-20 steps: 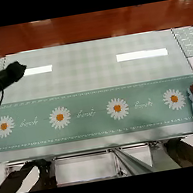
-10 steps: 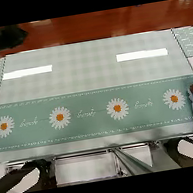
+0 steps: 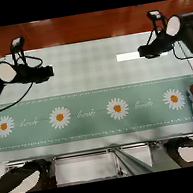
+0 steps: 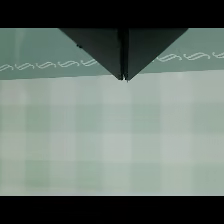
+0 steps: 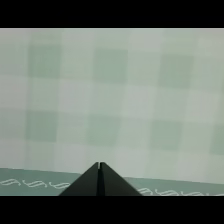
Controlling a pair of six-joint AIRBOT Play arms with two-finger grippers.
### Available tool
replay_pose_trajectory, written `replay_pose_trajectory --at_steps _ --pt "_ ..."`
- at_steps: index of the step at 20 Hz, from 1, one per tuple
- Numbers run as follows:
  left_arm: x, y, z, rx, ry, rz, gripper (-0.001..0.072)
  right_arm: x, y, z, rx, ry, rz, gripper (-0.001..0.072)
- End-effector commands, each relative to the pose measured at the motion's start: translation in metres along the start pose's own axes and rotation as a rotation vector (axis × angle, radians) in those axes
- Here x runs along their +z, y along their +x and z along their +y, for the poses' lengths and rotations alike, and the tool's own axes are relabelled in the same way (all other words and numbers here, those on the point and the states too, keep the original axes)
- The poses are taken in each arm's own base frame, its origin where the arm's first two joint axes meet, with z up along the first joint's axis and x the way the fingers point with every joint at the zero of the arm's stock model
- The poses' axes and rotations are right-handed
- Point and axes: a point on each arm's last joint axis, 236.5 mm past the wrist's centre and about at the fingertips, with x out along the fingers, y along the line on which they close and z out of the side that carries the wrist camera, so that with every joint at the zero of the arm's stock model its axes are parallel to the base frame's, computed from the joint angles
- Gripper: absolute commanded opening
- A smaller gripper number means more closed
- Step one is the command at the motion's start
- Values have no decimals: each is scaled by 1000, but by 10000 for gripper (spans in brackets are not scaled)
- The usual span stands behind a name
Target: Fold the shirts.
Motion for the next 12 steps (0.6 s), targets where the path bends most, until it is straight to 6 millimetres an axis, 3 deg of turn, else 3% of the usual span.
replay_pose_trajectory --at_steps 1,12 --pt "-11 11 11 27 -23 -3 21 -3 17 0 -47 -7 23 29" --pt "-10 11 11 27 -24 -5 21 1 17 1 -44 18 3 29"
